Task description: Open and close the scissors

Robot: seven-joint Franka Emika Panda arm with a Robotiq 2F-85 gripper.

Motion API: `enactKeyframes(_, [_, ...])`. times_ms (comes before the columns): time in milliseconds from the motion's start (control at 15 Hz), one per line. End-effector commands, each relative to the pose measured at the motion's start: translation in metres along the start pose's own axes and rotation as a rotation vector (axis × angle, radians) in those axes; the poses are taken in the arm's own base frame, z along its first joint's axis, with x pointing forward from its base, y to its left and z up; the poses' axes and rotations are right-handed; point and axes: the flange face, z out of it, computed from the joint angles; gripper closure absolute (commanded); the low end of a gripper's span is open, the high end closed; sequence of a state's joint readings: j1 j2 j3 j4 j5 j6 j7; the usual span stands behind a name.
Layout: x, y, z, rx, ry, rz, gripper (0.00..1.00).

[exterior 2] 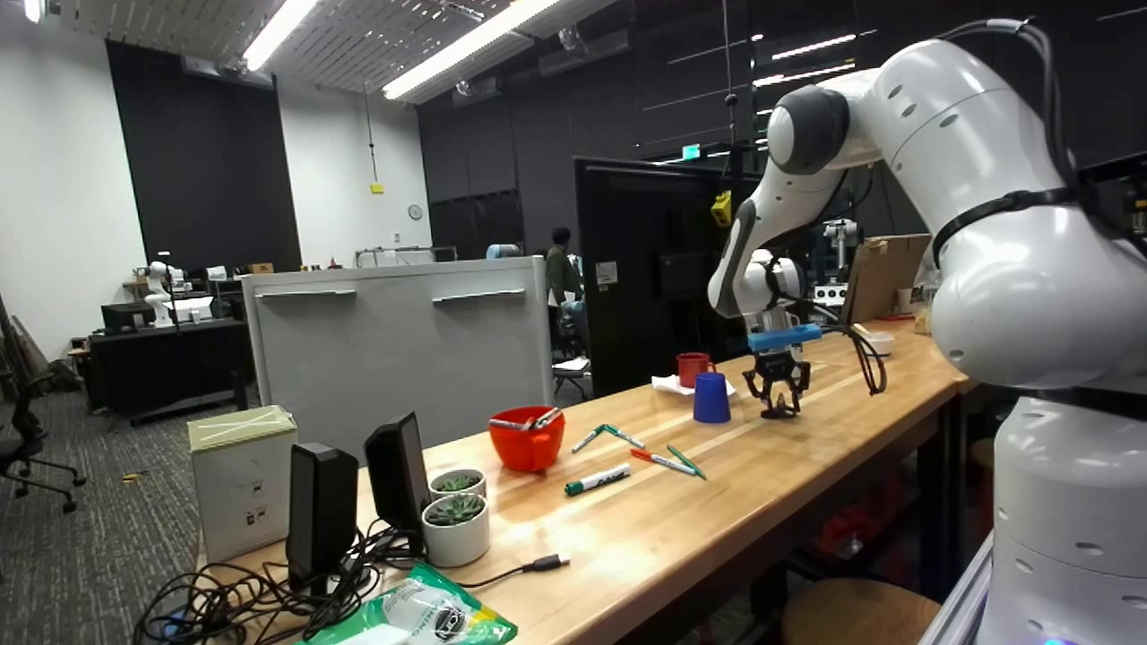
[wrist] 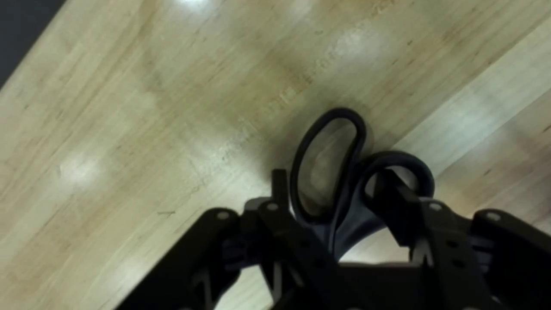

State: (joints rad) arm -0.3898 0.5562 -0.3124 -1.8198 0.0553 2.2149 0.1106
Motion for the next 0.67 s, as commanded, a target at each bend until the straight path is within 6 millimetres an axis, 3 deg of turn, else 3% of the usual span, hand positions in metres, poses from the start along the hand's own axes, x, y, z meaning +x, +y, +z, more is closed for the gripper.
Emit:
enactKeyframes(0, [-0.008,0.008,0.003,-0.006,0.013,0.000,0.39])
enactKeyframes(400, [-0.013,0.017,0.001,-0.003,0.036,0.002,0.00])
enactKeyframes(600, [-0.016,0.019,0.000,-0.006,0.051,-0.003,0.00])
